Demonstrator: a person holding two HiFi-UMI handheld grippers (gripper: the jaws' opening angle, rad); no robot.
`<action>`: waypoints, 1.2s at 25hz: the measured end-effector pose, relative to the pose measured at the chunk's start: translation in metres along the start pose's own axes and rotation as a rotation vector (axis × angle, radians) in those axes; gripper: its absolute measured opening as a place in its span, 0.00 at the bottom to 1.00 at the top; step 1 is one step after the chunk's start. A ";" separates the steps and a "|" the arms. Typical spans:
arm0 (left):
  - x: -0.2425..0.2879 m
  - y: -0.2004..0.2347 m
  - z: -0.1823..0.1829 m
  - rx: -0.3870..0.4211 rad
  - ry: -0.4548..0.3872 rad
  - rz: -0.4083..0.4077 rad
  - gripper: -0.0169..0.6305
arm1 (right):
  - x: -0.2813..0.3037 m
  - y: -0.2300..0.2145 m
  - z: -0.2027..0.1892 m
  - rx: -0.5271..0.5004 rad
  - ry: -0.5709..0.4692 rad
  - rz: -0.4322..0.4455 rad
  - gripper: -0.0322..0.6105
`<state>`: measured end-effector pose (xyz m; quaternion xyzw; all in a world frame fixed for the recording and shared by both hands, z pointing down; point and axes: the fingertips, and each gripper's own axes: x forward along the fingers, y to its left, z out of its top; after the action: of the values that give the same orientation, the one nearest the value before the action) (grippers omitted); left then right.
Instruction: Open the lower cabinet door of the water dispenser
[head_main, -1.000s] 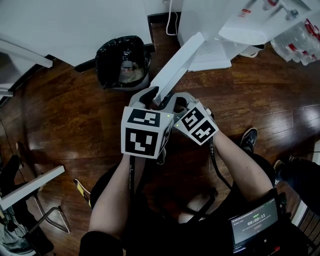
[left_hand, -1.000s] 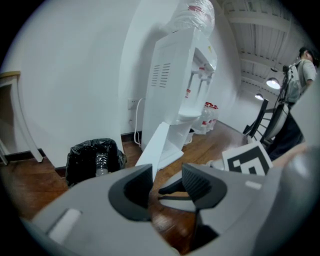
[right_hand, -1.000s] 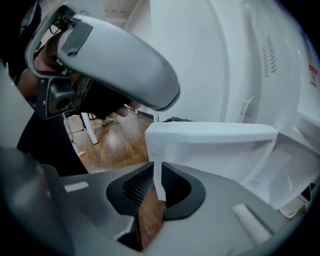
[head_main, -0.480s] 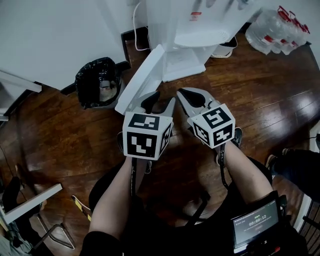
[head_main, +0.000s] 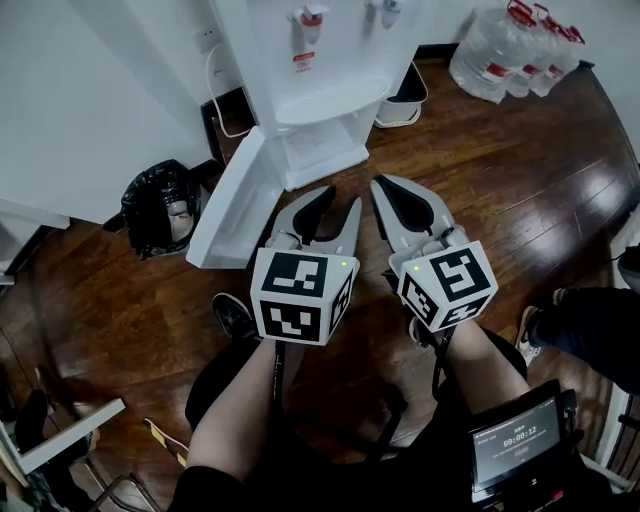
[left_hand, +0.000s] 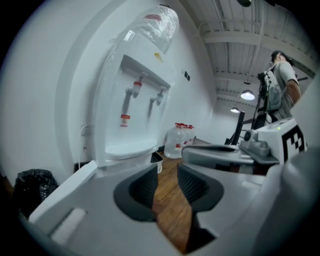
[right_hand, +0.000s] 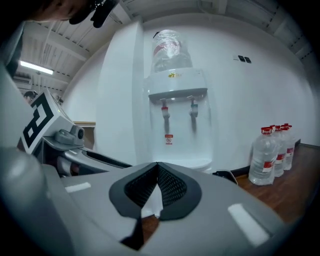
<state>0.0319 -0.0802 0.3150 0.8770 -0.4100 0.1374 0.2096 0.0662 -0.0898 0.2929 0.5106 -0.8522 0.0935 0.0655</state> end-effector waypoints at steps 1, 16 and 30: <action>0.004 -0.005 0.006 0.024 -0.019 0.003 0.25 | -0.004 -0.004 0.003 -0.003 -0.006 -0.001 0.06; 0.002 -0.026 0.039 0.225 -0.272 0.058 0.22 | -0.022 -0.025 0.021 -0.001 -0.063 -0.016 0.06; -0.006 -0.018 0.051 0.197 -0.297 0.080 0.20 | -0.022 -0.020 0.016 -0.021 -0.055 -0.017 0.06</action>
<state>0.0454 -0.0902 0.2632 0.8869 -0.4556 0.0541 0.0540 0.0935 -0.0839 0.2743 0.5195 -0.8503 0.0699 0.0483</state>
